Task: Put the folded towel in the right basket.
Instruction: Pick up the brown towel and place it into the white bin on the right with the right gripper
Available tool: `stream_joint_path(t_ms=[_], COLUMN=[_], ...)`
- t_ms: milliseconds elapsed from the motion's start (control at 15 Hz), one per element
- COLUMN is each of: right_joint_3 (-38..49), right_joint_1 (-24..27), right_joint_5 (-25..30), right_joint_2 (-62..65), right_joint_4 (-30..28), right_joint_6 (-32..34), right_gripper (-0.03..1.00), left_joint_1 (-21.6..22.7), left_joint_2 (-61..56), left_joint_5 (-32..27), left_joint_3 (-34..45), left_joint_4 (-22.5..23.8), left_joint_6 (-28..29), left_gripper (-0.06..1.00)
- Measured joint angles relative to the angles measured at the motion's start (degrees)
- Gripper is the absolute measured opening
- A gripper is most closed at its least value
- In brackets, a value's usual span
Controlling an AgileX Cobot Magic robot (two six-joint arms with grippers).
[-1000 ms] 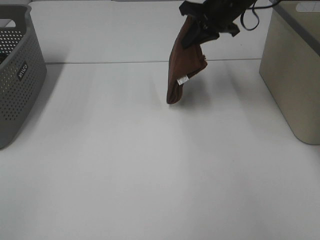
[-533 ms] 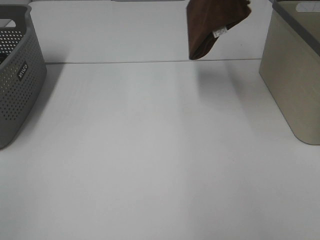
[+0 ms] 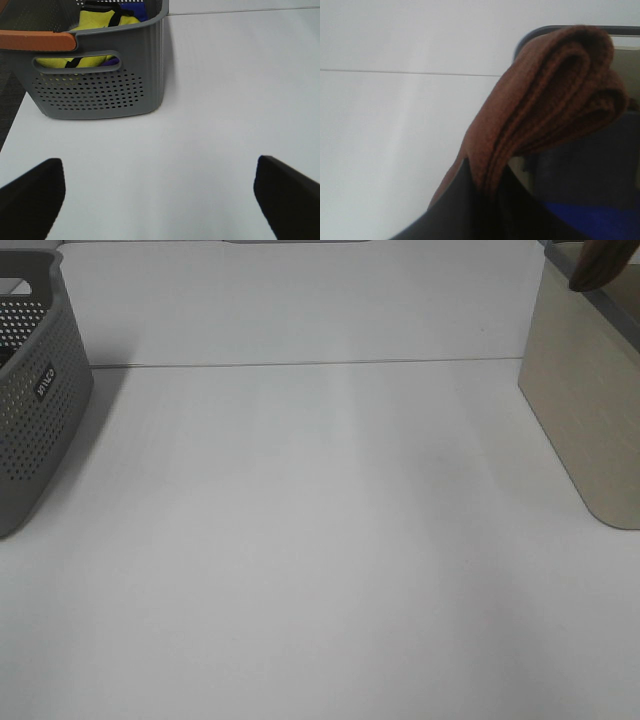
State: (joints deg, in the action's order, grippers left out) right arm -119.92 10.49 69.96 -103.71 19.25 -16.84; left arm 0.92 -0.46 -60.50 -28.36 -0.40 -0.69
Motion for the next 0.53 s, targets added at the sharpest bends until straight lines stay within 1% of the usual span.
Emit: stream_joint_path(t_ms=[67, 200, 333, 533], right_joint_3=[0.1, 0.3, 0.3, 2.5], right_joint_1=[3.4, 6.1, 6.7, 6.7], right_joint_5=[0.0, 0.1, 0.1, 0.1], right_joint_2=[-0.1, -1.1, -3.5, -6.4], right_joint_4=[-1.1, -2.1, -4.0, -5.2], right_joint_6=[1.1, 2.5, 3.5, 4.1], right_gripper=[0.06, 0.06, 0.06, 0.06], left_joint_1=[0.0, 0.0, 0.0, 0.0], left_joint_2=[0.0, 0.0, 0.0, 0.0], left_joint_5=[0.0, 0.0, 0.0, 0.0], left_joint_3=[0.0, 0.0, 0.0, 0.0], left_joint_4=[0.0, 0.0, 0.0, 0.0], left_joint_6=[0.0, 0.0, 0.0, 0.0], left_gripper=[0.97, 0.97, 0.97, 0.97])
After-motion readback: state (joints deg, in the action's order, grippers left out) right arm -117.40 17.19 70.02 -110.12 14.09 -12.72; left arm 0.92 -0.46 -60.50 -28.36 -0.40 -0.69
